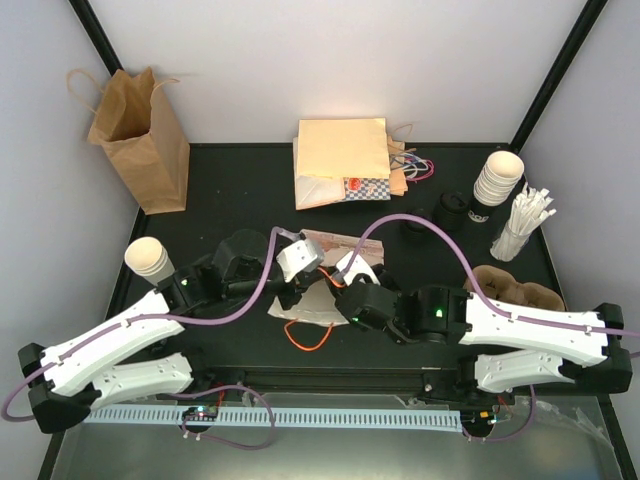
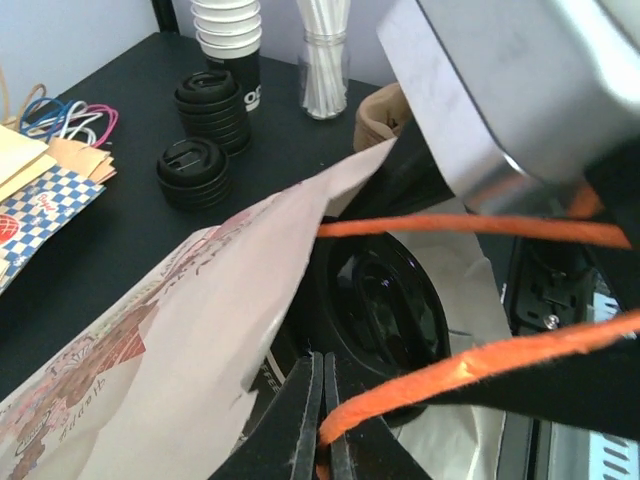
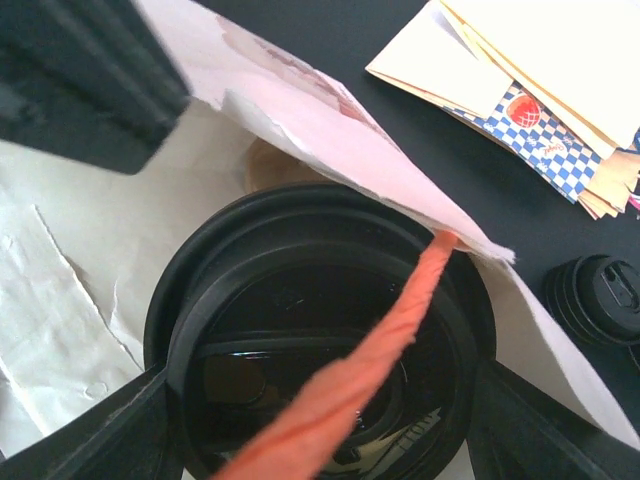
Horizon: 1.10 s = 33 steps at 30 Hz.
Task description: Pack the takeout coffee
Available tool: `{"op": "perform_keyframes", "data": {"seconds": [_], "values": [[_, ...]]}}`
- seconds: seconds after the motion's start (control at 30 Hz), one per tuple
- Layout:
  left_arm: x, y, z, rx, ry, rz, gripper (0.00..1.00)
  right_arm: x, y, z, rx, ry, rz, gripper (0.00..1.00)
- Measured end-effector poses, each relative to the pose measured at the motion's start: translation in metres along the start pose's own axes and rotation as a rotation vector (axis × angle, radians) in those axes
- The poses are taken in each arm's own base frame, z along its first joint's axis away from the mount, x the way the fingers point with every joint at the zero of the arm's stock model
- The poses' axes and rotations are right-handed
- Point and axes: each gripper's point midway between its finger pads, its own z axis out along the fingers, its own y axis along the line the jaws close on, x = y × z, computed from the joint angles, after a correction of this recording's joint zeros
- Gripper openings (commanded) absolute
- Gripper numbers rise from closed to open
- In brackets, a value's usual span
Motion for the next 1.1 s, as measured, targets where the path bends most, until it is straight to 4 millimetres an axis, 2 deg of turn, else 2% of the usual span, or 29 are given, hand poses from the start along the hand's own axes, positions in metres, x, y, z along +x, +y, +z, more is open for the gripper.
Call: {"op": "perform_keyframes", "data": {"seconds": [0.13,0.33,0.47,0.53,0.63,0.77,1.0,1.1], "values": [[-0.002,-0.01,-0.009,0.053,-0.023,0.042,0.02,-0.002,-0.004,-0.003,0.01,-0.012,0.018,0.58],[0.007,-0.03,-0.037,0.134,-0.139,0.122,0.02,-0.001,-0.006,-0.002,0.016,-0.007,0.027,0.58],[0.01,-0.034,-0.043,0.151,-0.162,0.13,0.01,-0.001,-0.006,-0.001,0.017,-0.005,0.029,0.57],[0.011,-0.031,-0.04,0.136,-0.152,0.107,0.01,-0.001,-0.005,-0.001,0.016,-0.005,0.029,0.57],[0.014,-0.014,-0.03,0.053,-0.106,0.011,0.01,-0.002,-0.005,-0.002,0.011,-0.011,0.032,0.55],[0.009,0.005,-0.021,-0.034,-0.079,-0.119,0.01,-0.009,-0.006,-0.008,-0.01,-0.043,0.055,0.55],[-0.006,0.027,-0.02,-0.102,-0.077,-0.323,0.02,-0.013,-0.006,-0.013,-0.038,-0.094,0.074,0.54],[-0.005,0.038,-0.02,-0.132,-0.072,-0.395,0.02,-0.014,-0.003,-0.012,-0.052,-0.105,0.065,0.54]]}}
